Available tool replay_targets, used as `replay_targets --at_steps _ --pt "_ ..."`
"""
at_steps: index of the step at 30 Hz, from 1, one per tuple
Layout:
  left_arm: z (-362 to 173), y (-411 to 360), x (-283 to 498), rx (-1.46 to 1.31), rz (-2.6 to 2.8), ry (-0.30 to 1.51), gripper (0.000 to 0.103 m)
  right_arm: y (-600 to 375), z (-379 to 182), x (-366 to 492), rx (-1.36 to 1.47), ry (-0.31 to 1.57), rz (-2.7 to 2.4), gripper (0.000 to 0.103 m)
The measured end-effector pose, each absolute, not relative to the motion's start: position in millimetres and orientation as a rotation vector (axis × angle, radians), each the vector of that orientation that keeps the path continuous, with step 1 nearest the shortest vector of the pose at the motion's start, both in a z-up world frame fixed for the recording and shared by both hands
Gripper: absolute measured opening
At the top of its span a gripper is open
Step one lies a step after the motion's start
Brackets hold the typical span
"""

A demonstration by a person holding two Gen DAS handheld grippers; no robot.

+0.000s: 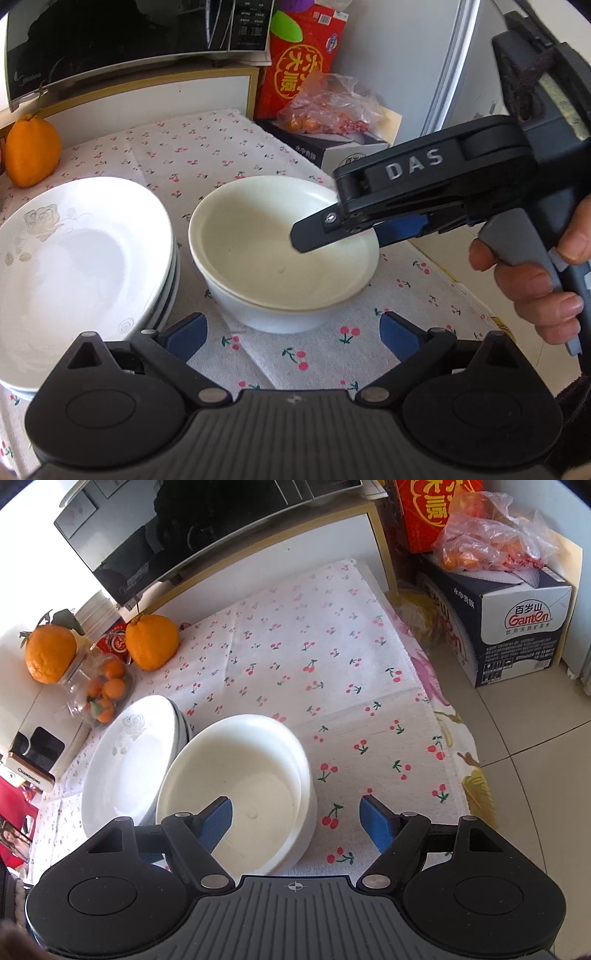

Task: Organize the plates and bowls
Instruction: 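Close both grippers on the rim of the bowl stack, then carry the bowl stack with both grippers over the plate stack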

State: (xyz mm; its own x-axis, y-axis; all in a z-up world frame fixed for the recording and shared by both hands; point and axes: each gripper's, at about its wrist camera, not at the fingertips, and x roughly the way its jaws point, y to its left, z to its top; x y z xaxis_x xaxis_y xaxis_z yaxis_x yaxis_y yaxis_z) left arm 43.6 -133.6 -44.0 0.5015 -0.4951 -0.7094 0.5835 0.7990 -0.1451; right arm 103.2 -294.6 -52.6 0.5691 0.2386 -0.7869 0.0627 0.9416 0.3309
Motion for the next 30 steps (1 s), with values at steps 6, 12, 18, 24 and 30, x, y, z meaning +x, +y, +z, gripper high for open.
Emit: replay_targets --at_steps 6,12,18,24,30 --pt "-44 -136 42 0.133 -0.677 0.786 0.099 -291 -56 105 0.327 0.958 0.118 0.077" --pt "-42 -135 42 0.135 -0.684 0.77 0.092 -289 -55 104 0.31 0.949 0.139 0.061" --pt "-39 -130 43 0.125 -0.655 0.778 0.074 -279 -53 101 0.235 0.952 0.157 0.045" --pt "-31 -132 41 0.119 -0.653 0.788 0.073 -280 -45 98 0.245 0.938 0.152 0.045" --pt "-20 -130 40 0.129 -0.645 0.764 0.073 -281 -31 96 0.267 0.896 0.159 0.045"
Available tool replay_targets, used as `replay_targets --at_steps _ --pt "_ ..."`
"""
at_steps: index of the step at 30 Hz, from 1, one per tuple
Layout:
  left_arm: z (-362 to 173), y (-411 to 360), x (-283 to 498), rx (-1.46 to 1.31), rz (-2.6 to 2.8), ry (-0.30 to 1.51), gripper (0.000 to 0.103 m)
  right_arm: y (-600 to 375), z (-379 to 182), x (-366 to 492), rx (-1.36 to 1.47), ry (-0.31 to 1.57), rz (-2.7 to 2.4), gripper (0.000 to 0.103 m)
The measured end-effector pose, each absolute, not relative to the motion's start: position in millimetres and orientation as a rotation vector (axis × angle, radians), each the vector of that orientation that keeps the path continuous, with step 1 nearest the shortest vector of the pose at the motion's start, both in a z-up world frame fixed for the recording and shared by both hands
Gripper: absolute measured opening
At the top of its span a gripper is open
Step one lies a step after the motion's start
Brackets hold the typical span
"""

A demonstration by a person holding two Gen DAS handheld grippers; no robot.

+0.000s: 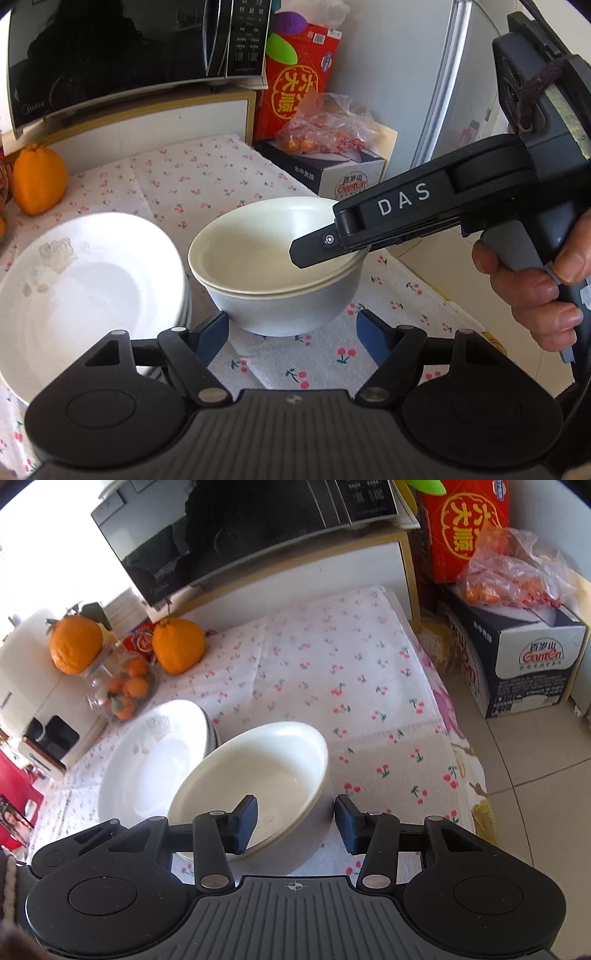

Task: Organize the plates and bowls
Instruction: 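Carry the bowl stack with both grippers over the plate stack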

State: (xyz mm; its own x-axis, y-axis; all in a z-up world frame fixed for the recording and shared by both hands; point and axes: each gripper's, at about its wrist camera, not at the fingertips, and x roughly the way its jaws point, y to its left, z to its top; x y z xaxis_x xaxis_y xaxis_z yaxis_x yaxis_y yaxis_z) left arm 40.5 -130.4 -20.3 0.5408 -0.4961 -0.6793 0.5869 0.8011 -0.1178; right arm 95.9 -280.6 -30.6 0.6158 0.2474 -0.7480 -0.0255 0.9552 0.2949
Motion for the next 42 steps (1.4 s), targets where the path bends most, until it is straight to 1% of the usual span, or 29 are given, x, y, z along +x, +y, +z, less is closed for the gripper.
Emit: replay_targets --at_steps 8,21,26,34,42 --pt "-6 -122 41 0.097 -0.639 0.742 0.073 -275 -15 91 0.257 0.852 0.187 0.044" --pt "21 -93 47 0.169 -0.575 0.695 0.073 -236 -4 108 0.292 0.799 0.233 0.044" --pt "17 -73 53 0.149 -0.555 0.711 0.073 -211 -4 116 0.279 0.779 0.24 0.044" --pt "5 -41 74 0.034 -0.526 0.782 0.073 -182 -16 130 0.249 0.771 0.256 0.044" --pt "-6 -25 89 0.049 -0.461 0.792 0.073 -152 -36 146 0.219 0.805 0.272 0.044"
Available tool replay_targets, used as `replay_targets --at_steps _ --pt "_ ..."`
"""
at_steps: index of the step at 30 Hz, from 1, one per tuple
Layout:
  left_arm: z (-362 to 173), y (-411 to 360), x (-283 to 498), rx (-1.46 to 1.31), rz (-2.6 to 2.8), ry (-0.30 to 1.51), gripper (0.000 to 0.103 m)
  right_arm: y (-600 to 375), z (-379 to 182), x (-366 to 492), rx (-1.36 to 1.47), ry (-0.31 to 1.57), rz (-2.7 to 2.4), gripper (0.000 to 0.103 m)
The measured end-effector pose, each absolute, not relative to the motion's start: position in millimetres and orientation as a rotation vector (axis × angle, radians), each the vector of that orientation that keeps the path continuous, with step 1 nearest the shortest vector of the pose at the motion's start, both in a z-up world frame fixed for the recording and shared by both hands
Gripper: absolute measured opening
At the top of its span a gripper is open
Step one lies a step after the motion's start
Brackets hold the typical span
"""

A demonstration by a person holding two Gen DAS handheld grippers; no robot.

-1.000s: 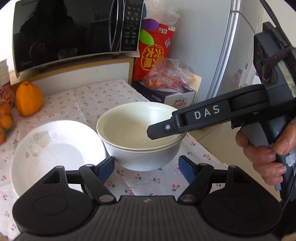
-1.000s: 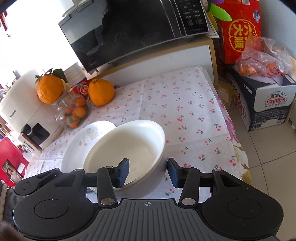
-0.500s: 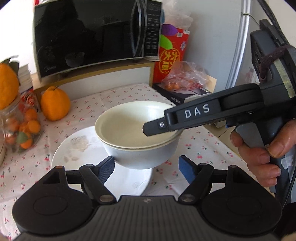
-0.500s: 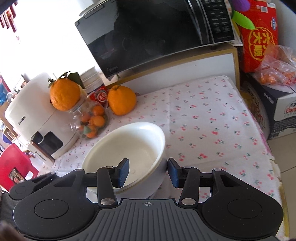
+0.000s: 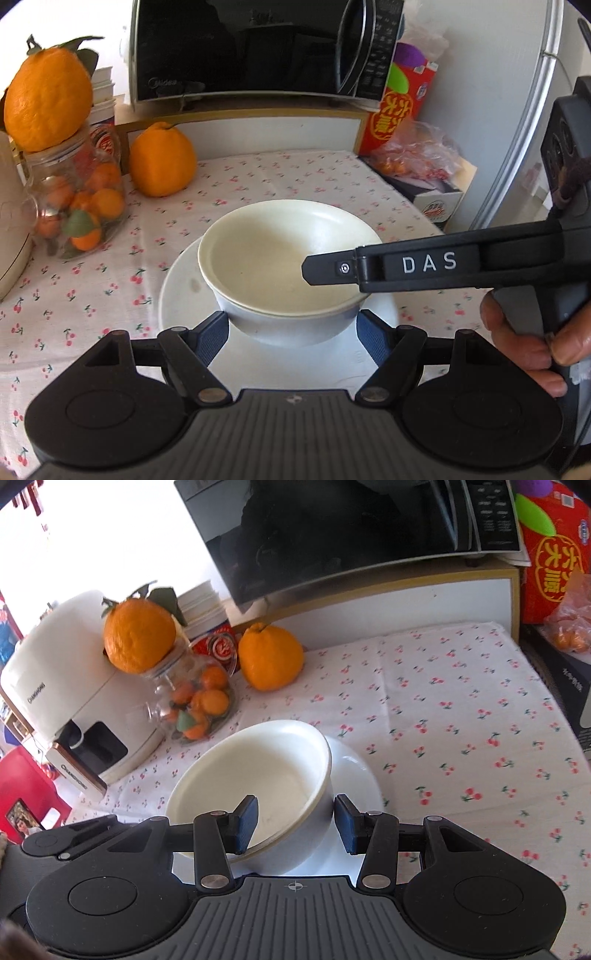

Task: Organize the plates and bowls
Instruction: 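Carry the bowl stack with both grippers over the plate stack, then lower the bowl stack onto the plates, open and withdraw both grippers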

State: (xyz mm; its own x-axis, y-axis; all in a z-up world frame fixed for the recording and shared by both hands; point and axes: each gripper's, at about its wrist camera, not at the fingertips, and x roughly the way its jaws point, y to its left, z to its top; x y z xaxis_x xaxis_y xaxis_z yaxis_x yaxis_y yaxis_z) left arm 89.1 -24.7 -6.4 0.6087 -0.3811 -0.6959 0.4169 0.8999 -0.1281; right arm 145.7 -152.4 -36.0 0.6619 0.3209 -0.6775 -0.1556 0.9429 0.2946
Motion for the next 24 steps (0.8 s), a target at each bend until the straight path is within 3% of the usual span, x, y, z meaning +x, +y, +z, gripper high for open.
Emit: replay_targets --at_steps 24 --pt "-14.4 -23.6 86.8 0.117 -0.477 0.794 0.076 -140.8 -46.0 146.1 0.151 0.853 0.288 0.046"
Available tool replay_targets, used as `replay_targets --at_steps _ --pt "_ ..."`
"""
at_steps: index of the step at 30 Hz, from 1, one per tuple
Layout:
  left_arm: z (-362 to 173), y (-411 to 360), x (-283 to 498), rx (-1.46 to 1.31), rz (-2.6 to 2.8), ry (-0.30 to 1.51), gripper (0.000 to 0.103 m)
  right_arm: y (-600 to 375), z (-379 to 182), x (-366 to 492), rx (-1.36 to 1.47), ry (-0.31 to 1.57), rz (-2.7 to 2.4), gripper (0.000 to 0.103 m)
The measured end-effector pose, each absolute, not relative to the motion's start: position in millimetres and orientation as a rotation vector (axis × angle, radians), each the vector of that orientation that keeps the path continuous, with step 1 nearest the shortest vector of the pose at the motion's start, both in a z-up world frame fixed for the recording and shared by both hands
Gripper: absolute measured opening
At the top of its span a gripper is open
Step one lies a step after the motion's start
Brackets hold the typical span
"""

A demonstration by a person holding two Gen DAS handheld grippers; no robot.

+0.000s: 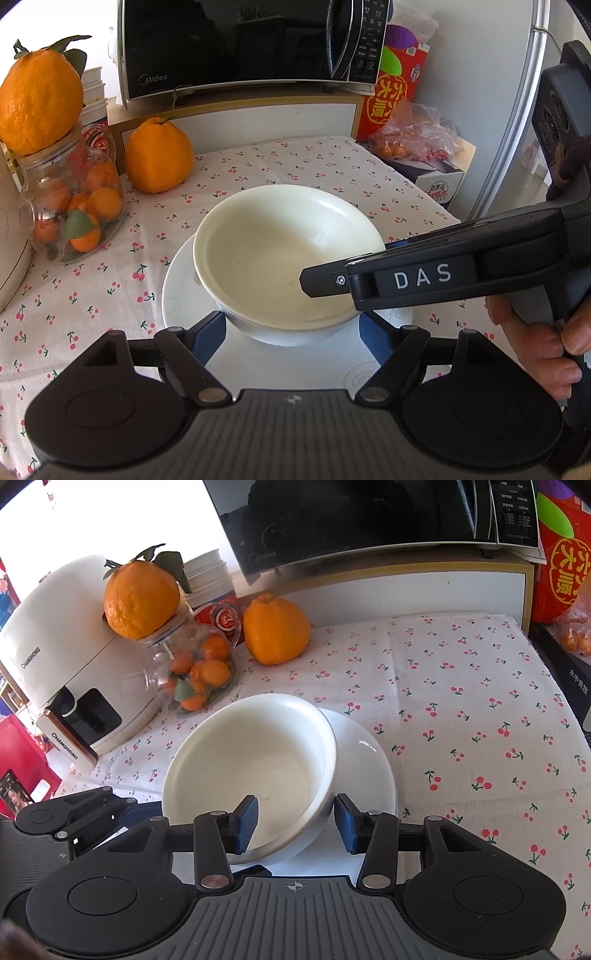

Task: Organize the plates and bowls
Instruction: 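Lower the bowl stack onto the plates, open and withdraw both grippers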

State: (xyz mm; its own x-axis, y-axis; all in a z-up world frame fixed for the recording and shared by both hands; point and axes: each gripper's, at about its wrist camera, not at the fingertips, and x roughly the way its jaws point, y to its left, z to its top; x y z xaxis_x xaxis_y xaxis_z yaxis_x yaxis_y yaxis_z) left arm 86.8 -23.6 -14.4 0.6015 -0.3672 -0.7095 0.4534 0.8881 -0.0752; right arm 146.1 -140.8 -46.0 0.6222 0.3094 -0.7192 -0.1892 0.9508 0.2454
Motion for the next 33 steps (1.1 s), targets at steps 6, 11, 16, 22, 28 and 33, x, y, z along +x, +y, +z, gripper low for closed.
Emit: replay_targets --at_steps 6,11,16,22,28,33 --pt "-11 -20 83 0.099 -0.453 0.791 0.094 -145 -44 144 0.175 0.861 0.295 0.062" --pt "-2 -15 73 0.057 -0.455 0.787 0.097 -153 -36 136 0.192 0.838 0.285 0.072" --pt "8 -14 54 0.059 -0.404 0.773 0.102 -161 -29 122 0.192 0.815 0.271 0.079" --pt "16 -10 34 0.025 -0.308 0.811 0.103 -165 -21 98 0.124 0.801 0.24 0.084" --pt "22 0 19 -0.014 -0.205 0.825 0.103 -167 -11 85 0.08 0.805 0.144 0.088" --pt "27 11 17 -0.071 -0.118 0.87 0.103 -169 0 76 0.071 0.851 0.07 0.091"
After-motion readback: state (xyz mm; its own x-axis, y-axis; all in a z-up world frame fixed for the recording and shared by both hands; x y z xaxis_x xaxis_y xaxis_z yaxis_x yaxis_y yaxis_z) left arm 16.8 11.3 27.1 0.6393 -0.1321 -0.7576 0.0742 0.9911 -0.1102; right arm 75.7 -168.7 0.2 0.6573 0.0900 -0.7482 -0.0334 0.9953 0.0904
